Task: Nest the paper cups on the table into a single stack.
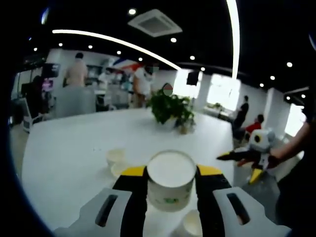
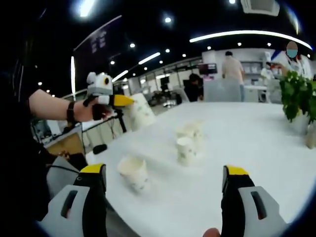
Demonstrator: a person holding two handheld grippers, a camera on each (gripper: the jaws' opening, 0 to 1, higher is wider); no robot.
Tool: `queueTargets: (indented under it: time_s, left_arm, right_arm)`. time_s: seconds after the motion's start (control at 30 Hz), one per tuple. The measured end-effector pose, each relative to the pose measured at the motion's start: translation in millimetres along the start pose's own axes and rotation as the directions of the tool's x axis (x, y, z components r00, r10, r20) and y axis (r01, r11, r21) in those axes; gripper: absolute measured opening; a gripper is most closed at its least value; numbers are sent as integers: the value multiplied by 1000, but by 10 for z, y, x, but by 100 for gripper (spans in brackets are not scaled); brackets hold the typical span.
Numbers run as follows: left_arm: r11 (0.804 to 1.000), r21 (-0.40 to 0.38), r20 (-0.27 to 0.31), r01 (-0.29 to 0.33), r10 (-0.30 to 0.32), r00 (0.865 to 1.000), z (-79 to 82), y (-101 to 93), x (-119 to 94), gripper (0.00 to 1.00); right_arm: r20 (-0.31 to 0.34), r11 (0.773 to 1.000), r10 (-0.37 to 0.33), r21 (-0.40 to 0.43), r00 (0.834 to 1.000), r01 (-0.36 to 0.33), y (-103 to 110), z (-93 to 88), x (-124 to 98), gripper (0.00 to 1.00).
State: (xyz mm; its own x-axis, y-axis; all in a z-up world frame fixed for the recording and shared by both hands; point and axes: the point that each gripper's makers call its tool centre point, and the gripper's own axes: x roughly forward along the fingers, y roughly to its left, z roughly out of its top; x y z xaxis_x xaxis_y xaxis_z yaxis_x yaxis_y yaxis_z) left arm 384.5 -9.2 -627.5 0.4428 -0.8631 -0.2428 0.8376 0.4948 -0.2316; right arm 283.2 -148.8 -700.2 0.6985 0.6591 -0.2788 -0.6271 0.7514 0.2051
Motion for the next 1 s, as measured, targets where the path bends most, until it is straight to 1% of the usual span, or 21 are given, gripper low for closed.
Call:
queueTargets:
  time_s: [0.07, 0.13, 0.17, 0.2, 0.33, 0.4, 0.47, 0.53, 0.7, 0.83, 0.9, 1.0]
  left_arm:
    - [1000, 5, 1, 0, 0, 1000, 14, -40, -11, 36]
    - [1000, 10, 2, 3, -3, 1000, 19, -72, -20, 36]
    - [1000, 11, 2, 3, -3, 1000, 18, -80, -23, 36]
    - [1000, 12, 3, 0, 0, 1000, 16, -90, -27, 36]
    - [1000, 18, 11, -3, 3, 1000, 20, -134, -55, 36]
    - [1000, 23, 9, -1, 1, 1000, 23, -149, -78, 36]
    - [1000, 17, 20, -1, 1, 1000, 42, -159, -108, 36]
    - [1000, 17, 15, 1, -1, 1000, 36, -174, -117, 36]
    - [1000, 23, 10, 16, -16, 1000, 28, -276, -108, 36]
    - [999, 33, -13, 42, -42, 999, -5, -384, -70, 36]
    - [998, 33, -14, 52, -52, 999, -1, -432, -61, 36]
    - [998, 37, -23, 57, -56, 998, -10, -468, -54, 36]
  right_arm:
    - [12, 1000, 11, 9, 1000, -11, 33, 27, 49, 95]
    - [39, 999, 41, 16, 998, -42, 104, 80, 85, 94]
    - [42, 999, 49, 14, 998, -50, 126, 87, 99, 93]
    - [30, 999, 51, 5, 998, -52, 143, 76, 127, 92]
    - [26, 997, 79, 3, 996, -80, 214, 108, 194, 92]
    - [33, 996, 90, 8, 995, -91, 242, 141, 218, 91]
    - [42, 995, 97, 6, 994, -97, 269, 183, 237, 90]
    - [49, 994, 109, 10, 993, -110, 310, 221, 260, 89]
    - [56, 989, 146, 14, 988, -147, 406, 245, 347, 82]
    - [49, 975, 215, 42, 975, -217, 555, 235, 439, 74]
    - [53, 970, 238, 46, 970, -241, 616, 257, 469, 70]
    - [60, 965, 254, 53, 965, -258, 669, 278, 495, 66]
